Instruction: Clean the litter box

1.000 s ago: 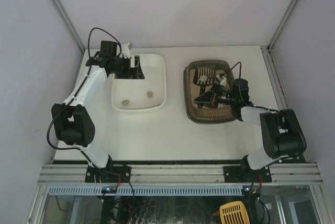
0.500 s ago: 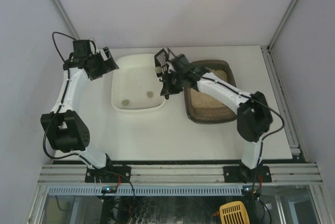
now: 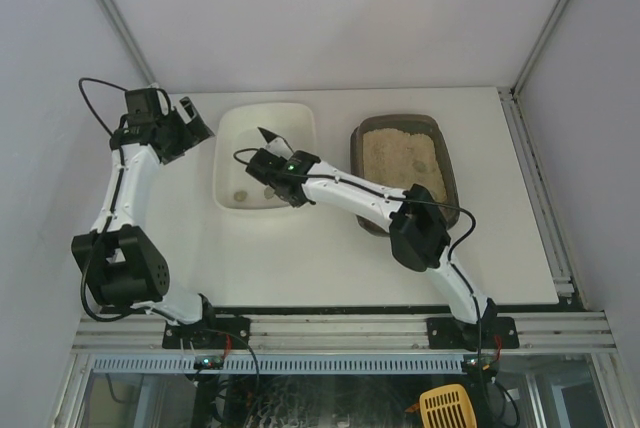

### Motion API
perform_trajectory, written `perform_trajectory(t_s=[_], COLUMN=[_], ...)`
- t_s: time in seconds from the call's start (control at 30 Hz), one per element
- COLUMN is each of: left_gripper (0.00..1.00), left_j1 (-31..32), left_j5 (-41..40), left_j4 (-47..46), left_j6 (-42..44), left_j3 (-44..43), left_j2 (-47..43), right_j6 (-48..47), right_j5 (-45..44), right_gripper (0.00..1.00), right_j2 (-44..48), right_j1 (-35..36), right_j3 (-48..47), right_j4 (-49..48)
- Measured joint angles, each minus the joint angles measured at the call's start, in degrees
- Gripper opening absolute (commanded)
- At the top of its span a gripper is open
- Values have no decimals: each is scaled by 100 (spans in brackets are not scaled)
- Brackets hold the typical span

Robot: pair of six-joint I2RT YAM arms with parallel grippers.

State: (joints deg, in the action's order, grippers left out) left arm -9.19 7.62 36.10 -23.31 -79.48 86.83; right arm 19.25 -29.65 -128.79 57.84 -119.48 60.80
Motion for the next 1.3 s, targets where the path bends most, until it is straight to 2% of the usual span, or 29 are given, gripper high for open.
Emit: perform_trajectory(t_s=[0.2, 0.33, 0.5, 0.63, 0.73, 0.83, 0.87, 1.0, 1.13, 1.3], left_gripper=[94, 94, 94, 94, 95, 96, 100, 100, 100, 100], left_j1=[0, 42, 507, 1187, 1556, 1816, 1902, 2083, 2131, 2149], left_j5=[-50, -157, -343, -310, -247, -186, -192, -236, 120, 763], left_j4=[-131, -140, -133, -166, -227, -262, -289, -251, -214, -295], left_j6=[-22, -111, -155, -175, -269, -457, -577, -1029, -1585, -2146], left_j3=[105, 125, 50, -262, -560, -881, -988, -1272, -1781, -1825], left_j2=[-70, -70, 26, 476, 879, 1213, 1311, 1519, 1864, 2107], right_j6=[-160, -85, 195, 516, 769, 944, 997, 1045, 1056, 1084], right_j5=[-544, -393, 614, 1355, 2028, 2664, 2850, 3285, 3270, 2962], right_gripper=[0, 0, 0, 0, 0, 0, 0, 0, 0, 0], right_j2=[9, 302, 2083, 3423, 4006, 4002, 3880, 3311, 2789, 2459], right_j1=[-92, -264, -931, -1875, -2542, -3021, -3171, -3578, -3823, -4015], right_j3=[-7, 234, 1840, 2472, 2938, 3235, 3294, 3285, 3005, 2693], right_j4=[31, 22, 50, 236, 409, 767, 905, 1320, 1753, 2131])
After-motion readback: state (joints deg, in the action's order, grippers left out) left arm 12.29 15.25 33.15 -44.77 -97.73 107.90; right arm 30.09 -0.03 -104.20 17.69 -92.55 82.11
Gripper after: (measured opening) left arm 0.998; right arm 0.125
